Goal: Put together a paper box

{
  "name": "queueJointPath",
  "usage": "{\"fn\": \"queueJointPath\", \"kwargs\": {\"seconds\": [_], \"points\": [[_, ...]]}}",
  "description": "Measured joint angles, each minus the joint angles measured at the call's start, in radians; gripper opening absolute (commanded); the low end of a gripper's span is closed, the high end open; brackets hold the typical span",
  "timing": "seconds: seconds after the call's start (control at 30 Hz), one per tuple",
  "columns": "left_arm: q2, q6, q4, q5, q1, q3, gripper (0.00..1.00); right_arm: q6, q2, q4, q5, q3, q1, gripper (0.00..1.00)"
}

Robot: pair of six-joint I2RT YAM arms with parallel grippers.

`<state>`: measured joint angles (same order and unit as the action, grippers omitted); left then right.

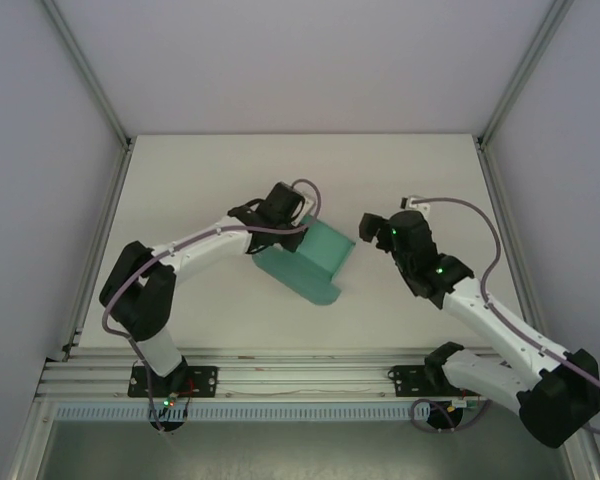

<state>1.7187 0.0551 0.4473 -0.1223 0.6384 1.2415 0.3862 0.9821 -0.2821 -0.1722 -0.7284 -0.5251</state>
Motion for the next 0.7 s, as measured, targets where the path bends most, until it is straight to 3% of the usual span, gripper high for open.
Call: {"fn": "queueJointPath", "kwargs": {"seconds": [0.13, 0.27, 0.5, 0.7], "points": [[0.075, 0.096, 0.173, 0.007, 0.066, 0.043, 0.00, 0.007, -0.010, -0.072, 0.009, 0.029, 0.019, 1.00], [0.183, 0.151, 0.271, 0.093, 0.127, 0.138, 0.00, 0.007, -0.009, -0.103, 0.015, 0.032, 0.029, 1.00], [0.385, 0.231, 0.300, 0.272, 0.131, 0.299, 0.00, 0.008, -0.006, -0.109, 0.018, 0.034, 0.042, 1.00], [0.466, 0.325, 0.297, 0.377, 0.139, 0.378, 0.00, 0.030, -0.007, -0.116, 0.006, 0.045, 0.056, 1.00]]}}
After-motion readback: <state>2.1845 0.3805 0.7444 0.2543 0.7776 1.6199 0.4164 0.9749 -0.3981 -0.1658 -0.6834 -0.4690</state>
